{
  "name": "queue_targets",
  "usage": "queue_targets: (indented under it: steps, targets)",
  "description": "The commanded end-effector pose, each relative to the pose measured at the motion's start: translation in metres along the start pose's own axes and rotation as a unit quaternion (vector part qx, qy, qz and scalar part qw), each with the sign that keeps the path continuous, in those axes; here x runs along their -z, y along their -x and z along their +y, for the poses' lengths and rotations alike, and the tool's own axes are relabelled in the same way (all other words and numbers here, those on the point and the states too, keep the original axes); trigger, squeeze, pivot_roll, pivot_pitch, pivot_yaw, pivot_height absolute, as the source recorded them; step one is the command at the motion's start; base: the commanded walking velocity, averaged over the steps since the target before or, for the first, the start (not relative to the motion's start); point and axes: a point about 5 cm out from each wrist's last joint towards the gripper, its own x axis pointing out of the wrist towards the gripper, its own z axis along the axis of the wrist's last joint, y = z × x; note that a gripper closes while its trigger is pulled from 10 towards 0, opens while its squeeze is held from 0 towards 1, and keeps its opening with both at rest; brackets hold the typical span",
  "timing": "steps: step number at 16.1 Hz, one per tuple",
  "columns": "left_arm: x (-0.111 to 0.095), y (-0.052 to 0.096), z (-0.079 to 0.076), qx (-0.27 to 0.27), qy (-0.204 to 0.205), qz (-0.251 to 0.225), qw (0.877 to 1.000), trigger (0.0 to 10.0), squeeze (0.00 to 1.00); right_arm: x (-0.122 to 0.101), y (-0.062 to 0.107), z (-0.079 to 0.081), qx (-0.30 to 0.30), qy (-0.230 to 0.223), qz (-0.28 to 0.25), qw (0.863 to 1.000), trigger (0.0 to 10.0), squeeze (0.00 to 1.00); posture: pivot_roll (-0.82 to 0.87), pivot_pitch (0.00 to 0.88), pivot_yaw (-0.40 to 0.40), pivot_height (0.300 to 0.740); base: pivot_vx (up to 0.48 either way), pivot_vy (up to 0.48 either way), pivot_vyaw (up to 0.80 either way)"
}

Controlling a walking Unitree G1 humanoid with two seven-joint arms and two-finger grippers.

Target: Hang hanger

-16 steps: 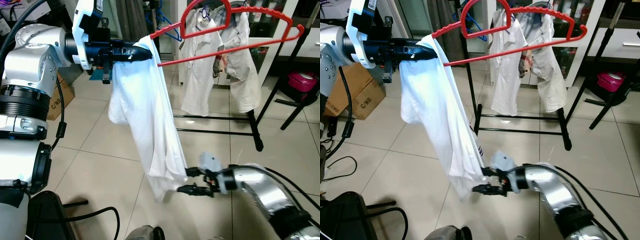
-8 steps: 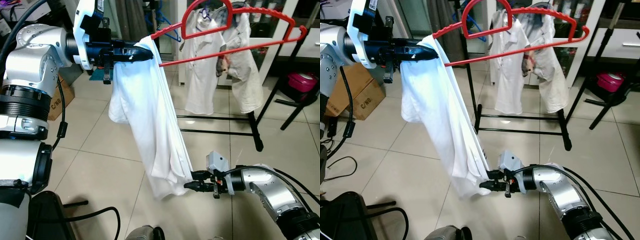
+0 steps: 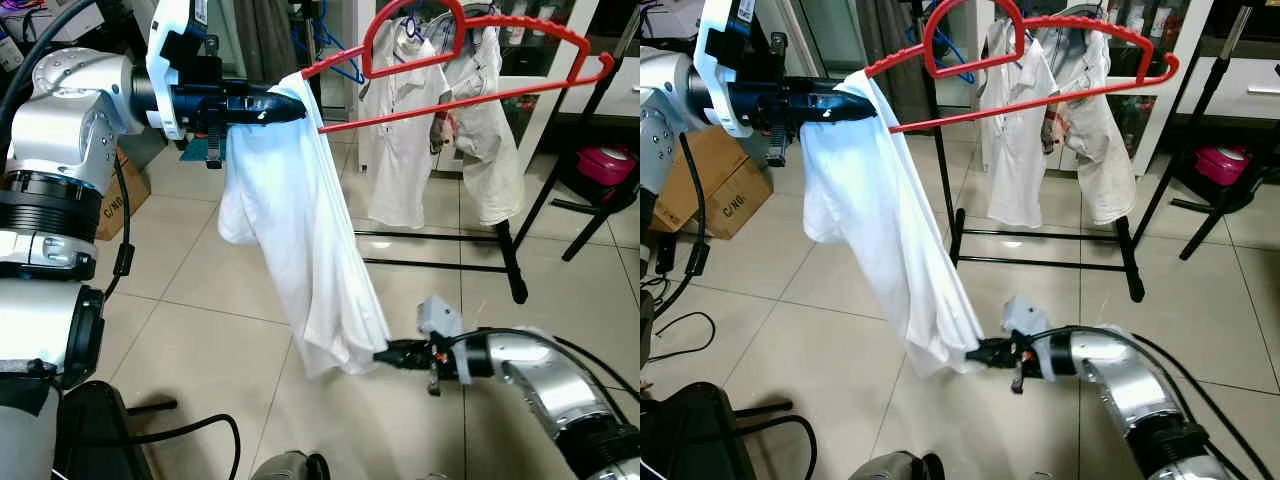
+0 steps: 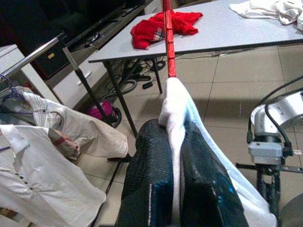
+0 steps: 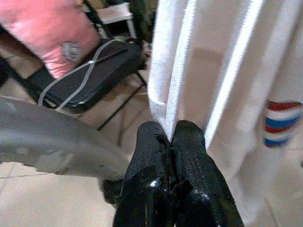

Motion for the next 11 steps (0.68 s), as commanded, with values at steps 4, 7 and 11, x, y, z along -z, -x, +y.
queue_targets:
  steps: [4, 7, 11]
  targets:
    - [0.008, 0.017, -0.009, -0.009, -0.017, 0.024, 1.0, 0.0, 0.0, 0.012, 0.034, -0.019, 0.099, 0.0, 0.046, 0.994, 0.0, 0.0, -0.09, 0.029, 0.172, 0.74, 0.0, 0.0, 0.0]
    - [0.031, 0.026, -0.03, 0.001, -0.008, 0.058, 0.998, 0.0, 0.0, 0.019, 0.079, -0.039, 0.217, 0.047, 0.117, 0.968, 0.0, 0.0, -0.1, 0.013, 0.171, 0.74, 0.0, 0.0, 0.0]
    - [0.059, 0.029, -0.076, 0.036, 0.045, 0.07, 0.996, 0.0, 0.0, -0.012, 0.142, -0.076, 0.418, 0.108, 0.122, 0.894, 0.0, 0.0, -0.11, 0.0, 0.17, 0.74, 0.0, 0.0, 0.0]
